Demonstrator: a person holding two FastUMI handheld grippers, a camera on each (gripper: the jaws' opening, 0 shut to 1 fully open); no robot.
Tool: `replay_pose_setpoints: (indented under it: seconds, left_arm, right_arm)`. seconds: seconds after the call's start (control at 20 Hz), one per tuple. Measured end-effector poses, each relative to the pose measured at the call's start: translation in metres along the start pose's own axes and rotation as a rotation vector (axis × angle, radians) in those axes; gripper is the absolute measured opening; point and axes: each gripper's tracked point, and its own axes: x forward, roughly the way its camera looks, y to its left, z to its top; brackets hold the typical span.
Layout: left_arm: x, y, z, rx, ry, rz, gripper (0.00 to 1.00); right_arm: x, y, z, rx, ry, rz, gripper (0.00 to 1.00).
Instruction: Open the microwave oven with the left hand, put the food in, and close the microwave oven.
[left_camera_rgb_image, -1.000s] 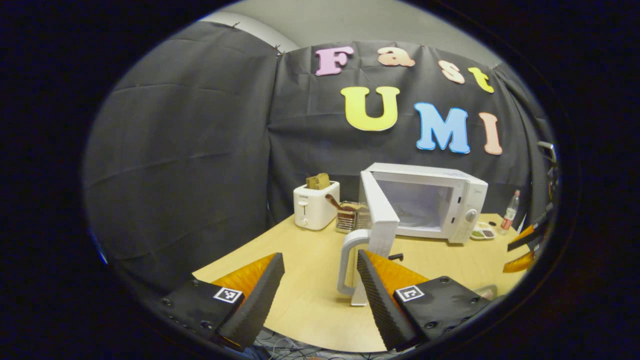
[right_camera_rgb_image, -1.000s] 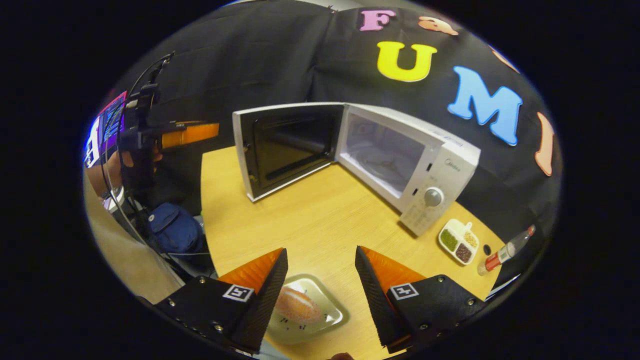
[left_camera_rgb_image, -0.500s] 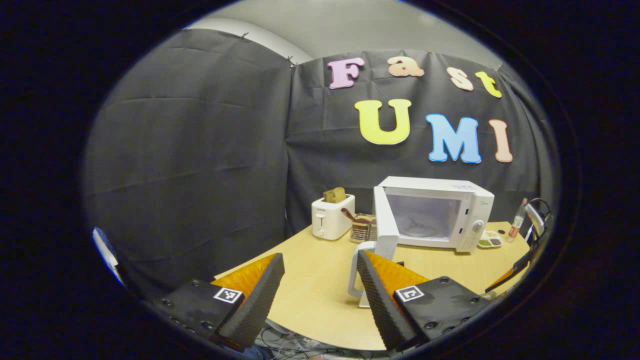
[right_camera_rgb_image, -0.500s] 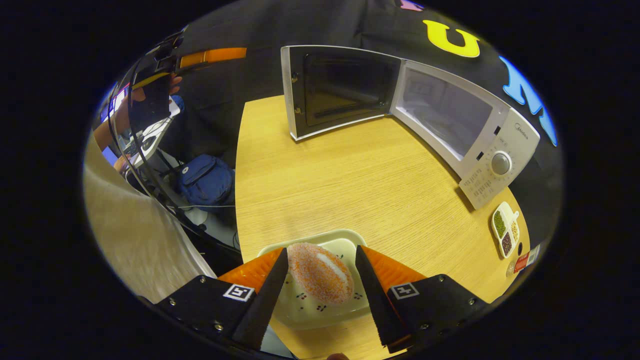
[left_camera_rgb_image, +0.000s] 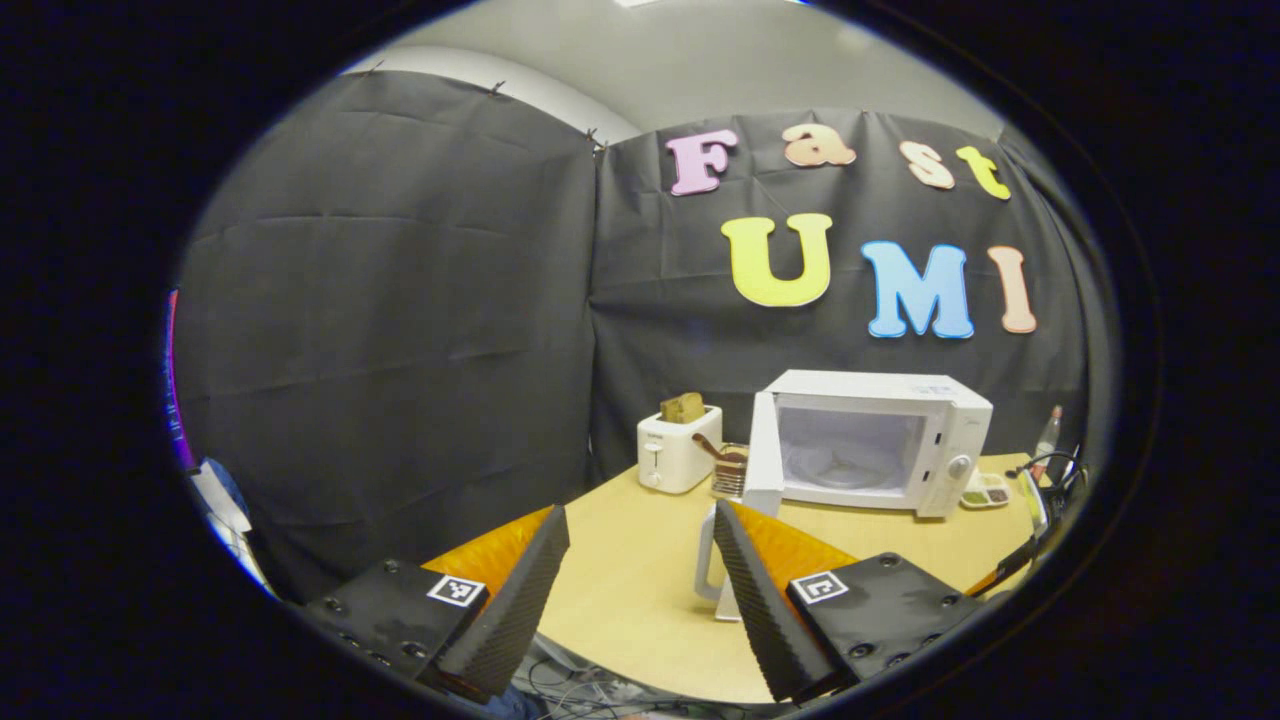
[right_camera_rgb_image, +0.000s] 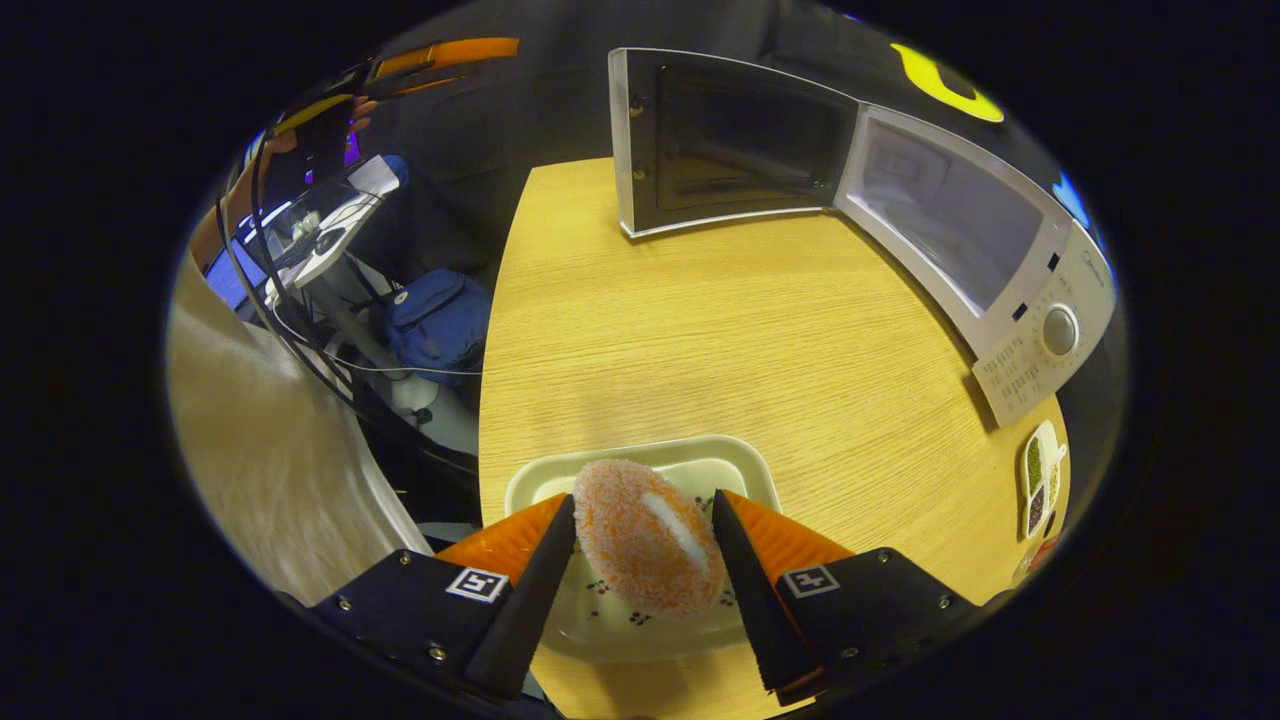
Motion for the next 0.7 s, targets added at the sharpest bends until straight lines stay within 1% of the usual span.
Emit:
replay_pose_setpoints:
  seconds: [0.15, 0.2, 0.25, 0.35, 0.4, 0.55, 0.7]
  left_arm:
    - [0.007, -0.005, 0.003, 0.012, -0.012, -0.015, 0.95]
    - [0.012, -0.005, 0.005, 0.014, -0.015, -0.021, 0.95]
    - [0.018, -0.005, 0.008, 0.009, -0.023, -0.027, 0.95]
    - [0.031, -0.008, 0.012, -0.007, -0.040, -0.048, 0.95]
    - [0.038, -0.008, 0.013, -0.012, -0.044, -0.060, 0.95]
    - [0.063, -0.004, 0.020, -0.017, -0.057, -0.086, 0.95]
    - [0.084, 0.004, 0.030, -0.028, -0.077, -0.102, 0.95]
  right_arm:
    - [0.008, 0.001, -0.008, 0.005, 0.028, 0.001, 0.86]
    - [0.011, -0.001, -0.012, -0.001, 0.046, -0.016, 0.88]
    - [0.011, -0.004, -0.014, -0.011, 0.059, -0.031, 0.88]
    - [0.006, -0.004, -0.007, -0.005, 0.043, -0.045, 0.84]
    - [0.002, -0.008, 0.001, -0.007, 0.027, -0.075, 0.79]
    - [-0.014, -0.022, 0.031, -0.012, -0.021, -0.161, 0.79]
    - [-0.027, -0.044, 0.065, -0.016, -0.056, -0.244, 0.79]
